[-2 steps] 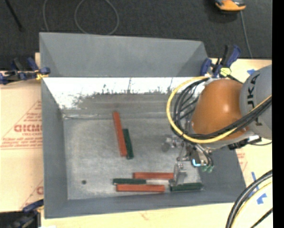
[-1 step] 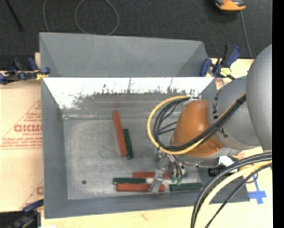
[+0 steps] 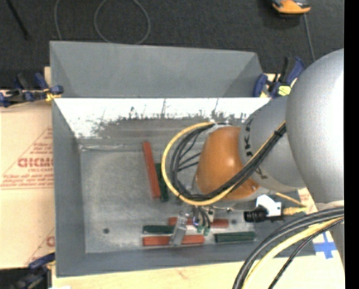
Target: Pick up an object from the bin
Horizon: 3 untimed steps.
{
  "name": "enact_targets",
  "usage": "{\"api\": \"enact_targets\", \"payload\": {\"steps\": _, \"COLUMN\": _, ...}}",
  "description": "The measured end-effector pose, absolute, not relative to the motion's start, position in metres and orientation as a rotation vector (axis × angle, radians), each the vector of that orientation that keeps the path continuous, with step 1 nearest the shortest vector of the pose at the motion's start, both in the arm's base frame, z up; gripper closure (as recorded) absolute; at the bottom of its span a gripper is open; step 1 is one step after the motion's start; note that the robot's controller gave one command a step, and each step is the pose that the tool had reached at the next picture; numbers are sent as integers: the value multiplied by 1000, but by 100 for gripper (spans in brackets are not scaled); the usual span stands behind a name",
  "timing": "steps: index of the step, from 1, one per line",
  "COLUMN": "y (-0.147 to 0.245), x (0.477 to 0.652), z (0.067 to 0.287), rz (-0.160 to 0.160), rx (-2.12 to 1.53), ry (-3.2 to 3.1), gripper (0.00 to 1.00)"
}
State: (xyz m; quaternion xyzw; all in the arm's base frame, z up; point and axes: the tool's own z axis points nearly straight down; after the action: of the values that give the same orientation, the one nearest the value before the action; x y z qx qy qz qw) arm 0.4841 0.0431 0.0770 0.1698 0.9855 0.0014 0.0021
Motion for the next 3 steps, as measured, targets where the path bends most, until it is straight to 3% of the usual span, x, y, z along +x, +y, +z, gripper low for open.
{"api": "enact_targets", "payload": {"steps": 1, "y": 40, "x": 486, "z": 78, "rz": 2, "rx": 535, "ry": 3085, "gripper": 100}}
{"api": "enact_targets", "payload": {"steps": 2, "y": 40, "x": 484, "z": 77, "rz": 0, "rx": 533, "ry": 3091, "gripper": 0}}
{"api": "enact_targets", "payload": {"steps": 3, "y": 20, "x": 483, "z": 71, "rz": 0, "rx": 526, "ry": 3098, "gripper": 0}}
